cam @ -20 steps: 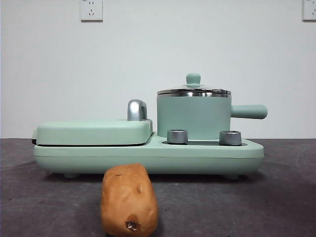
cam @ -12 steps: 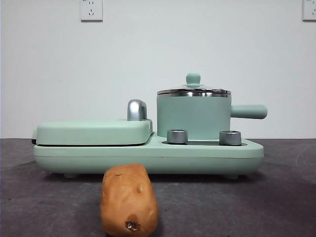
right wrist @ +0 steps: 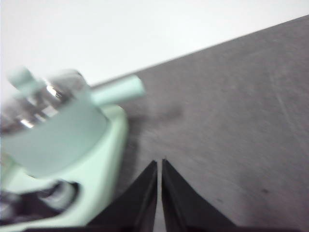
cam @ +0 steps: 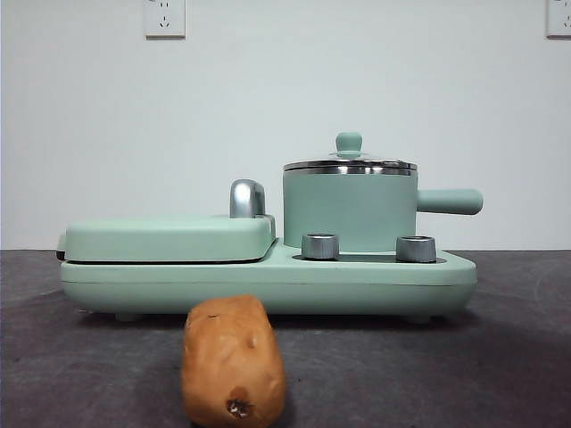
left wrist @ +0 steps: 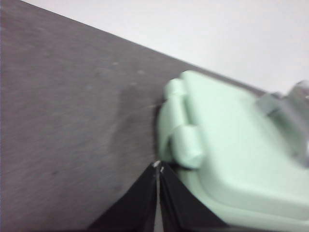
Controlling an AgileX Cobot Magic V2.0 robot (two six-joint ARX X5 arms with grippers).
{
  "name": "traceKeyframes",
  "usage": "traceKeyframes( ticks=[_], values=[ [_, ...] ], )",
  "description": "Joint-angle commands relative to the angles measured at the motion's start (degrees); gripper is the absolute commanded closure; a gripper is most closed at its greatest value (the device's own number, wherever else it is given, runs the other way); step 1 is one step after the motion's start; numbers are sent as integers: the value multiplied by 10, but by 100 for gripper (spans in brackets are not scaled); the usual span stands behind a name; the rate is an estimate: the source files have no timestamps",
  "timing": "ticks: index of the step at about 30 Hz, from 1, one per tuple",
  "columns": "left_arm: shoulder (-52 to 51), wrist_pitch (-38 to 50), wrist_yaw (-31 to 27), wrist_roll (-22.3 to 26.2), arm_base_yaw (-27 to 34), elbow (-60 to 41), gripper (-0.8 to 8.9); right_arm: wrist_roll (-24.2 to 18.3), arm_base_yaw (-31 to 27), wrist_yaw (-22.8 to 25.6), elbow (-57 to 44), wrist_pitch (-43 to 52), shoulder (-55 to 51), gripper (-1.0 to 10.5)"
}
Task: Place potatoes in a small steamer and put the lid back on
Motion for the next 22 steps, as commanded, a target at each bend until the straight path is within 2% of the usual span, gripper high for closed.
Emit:
traceKeyframes(
  ticks=[1,5,8,10,16,22],
  values=[
    [41,-8,28,-31,-2,56,807,33,8,-9,63,-35,19,935],
    [127,-43,97,-26,-2,139,807,30,17,-42,158,-89,70,935],
    [195,-72,164,-23,-3,208,807,26,20,-93,222,-111,119,935],
    [233,-88,188,-15,-7,248,807,23,21,-120,257,-127,148,935],
    [335,-104,228,-9,-30,355,807,-24,24,-195,352,-185,232,935],
    [411,-126,302,18,-58,435,807,-75,24,-270,417,-220,298,935]
  ],
)
